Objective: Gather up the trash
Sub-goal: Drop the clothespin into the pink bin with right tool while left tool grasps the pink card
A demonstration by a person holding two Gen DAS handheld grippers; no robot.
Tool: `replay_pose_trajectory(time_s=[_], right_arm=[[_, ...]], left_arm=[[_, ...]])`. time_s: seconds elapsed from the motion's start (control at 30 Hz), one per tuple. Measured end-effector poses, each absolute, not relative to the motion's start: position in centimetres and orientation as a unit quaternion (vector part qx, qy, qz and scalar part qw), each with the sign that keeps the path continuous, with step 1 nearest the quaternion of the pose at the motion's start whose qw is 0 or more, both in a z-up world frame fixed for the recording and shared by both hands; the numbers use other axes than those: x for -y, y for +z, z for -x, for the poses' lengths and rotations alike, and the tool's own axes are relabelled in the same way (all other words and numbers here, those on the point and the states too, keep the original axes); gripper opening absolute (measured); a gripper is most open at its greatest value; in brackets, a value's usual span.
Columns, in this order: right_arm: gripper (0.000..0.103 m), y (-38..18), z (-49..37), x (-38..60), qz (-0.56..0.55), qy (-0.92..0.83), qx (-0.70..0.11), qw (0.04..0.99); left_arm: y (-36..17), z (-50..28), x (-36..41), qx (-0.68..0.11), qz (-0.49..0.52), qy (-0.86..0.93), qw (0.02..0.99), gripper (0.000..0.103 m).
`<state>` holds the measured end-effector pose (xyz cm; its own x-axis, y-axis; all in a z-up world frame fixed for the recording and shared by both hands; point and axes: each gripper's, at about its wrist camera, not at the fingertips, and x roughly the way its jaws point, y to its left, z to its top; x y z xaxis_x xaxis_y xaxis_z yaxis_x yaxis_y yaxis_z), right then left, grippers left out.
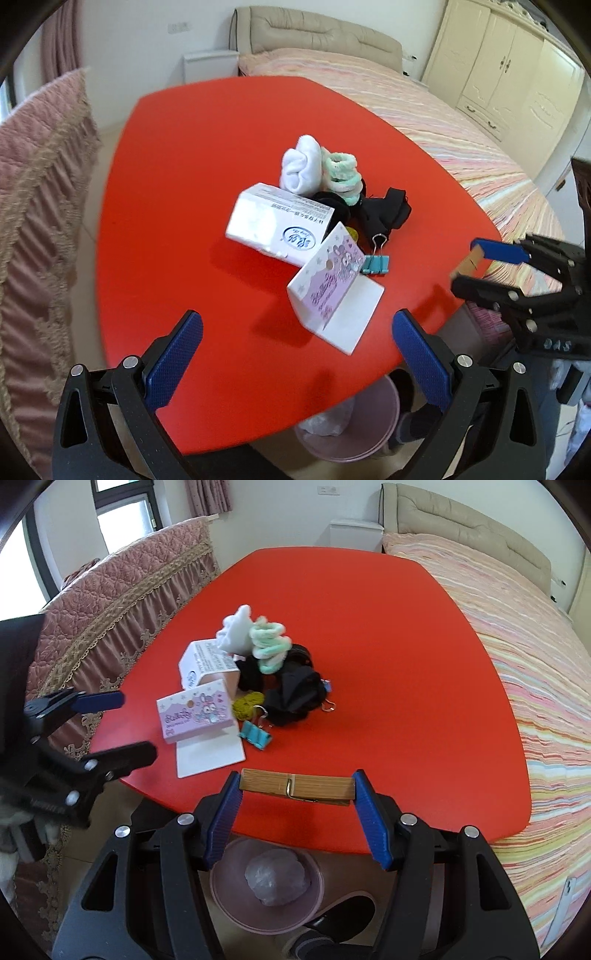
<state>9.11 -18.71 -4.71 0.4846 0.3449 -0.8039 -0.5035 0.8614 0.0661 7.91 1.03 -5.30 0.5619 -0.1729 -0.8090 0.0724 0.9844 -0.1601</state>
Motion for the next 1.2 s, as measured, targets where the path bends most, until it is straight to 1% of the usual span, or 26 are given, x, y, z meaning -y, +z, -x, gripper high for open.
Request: replay_pose_trajectory(time_s=[0.13, 0.2, 0.27, 0.3, 0.33, 0.37, 0.4, 0.43, 0.47, 0.5, 0.57, 0.63, 0.67, 1.0, 1.2], right_arm=[[0.060, -4.9, -9.2, 19.2, 0.088, 0.246, -0.445, 0.856], [0.060, -5.0, -9.3, 19.3, 0.086, 0.247, -0.446, 0.856], [0.060, -5.1, -9.4, 19.4, 0.085, 0.248, -0.447, 0.855], [0.060, -5.1, -9.4, 19.2, 0.085, 0.248, -0.447, 0.855], [0.060, -5.2, -9.4, 19.2, 0.085, 0.249, -0.447, 0.855], [0.060, -5.2, -9.4, 19.1, 0.085, 0.249, -0.446, 0.855], [0.060, -5.2, -9.4, 19.1, 0.084, 0.251, -0.446, 0.855], [0.060, -5.2, -9.5, 19.0, 0.083, 0.251, -0.446, 0.855], [0.060, -5.2, -9.5, 19.0, 0.083, 0.252, -0.446, 0.855], [0.060, -5.1, -9.4, 19.0, 0.083, 0.253, -0.445, 0.855], [0.060, -5.0, -9.4, 18.9, 0.082, 0.255, -0.443, 0.856], [0.060, -4.9, -9.3, 18.9, 0.081, 0.256, -0.441, 0.856], [0.060, -4.8, -9.3, 19.0, 0.081, 0.257, -0.440, 0.856], [0.060, -3.3, -7.5, 19.3, 0.082, 0.272, -0.421, 0.861], [0.060, -2.0, -5.4, 20.2, 0.096, 0.281, -0.403, 0.866]], left_arm=[[-5.8, -9.0, -1.3, -0.462, 0.085, -0.090, 0.878, 0.097], [-6.0, -9.3, -1.4, -0.464, 0.095, -0.097, 0.876, 0.088], [-6.4, -9.5, -1.4, -0.468, 0.105, -0.102, 0.872, 0.073], [-6.5, -9.6, -1.4, -0.468, 0.109, -0.105, 0.870, 0.070], [-6.7, -9.6, -1.5, -0.469, 0.112, -0.106, 0.869, 0.064], [-6.8, -9.7, -1.5, -0.471, 0.115, -0.106, 0.868, 0.052], [-7.0, -9.7, -1.5, -0.472, 0.119, -0.110, 0.866, 0.045], [-7.1, -9.5, -1.5, -0.474, 0.120, -0.111, 0.865, 0.031], [-7.1, -9.4, -1.4, -0.474, 0.119, -0.112, 0.865, 0.023], [-7.1, -9.1, -1.4, -0.473, 0.118, -0.113, 0.866, 0.021], [-6.9, -8.9, -1.5, -0.471, 0.115, -0.113, 0.867, 0.011], [-6.7, -8.5, -1.7, -0.466, 0.113, -0.113, 0.870, 0.006], [-6.5, -8.1, -1.7, -0.463, 0.110, -0.112, 0.872, 0.006], [-3.5, -5.2, -0.6, -0.434, 0.092, -0.109, 0.890, 0.005], [-2.3, -2.5, 0.5, -0.425, 0.063, -0.100, 0.898, 0.005]])
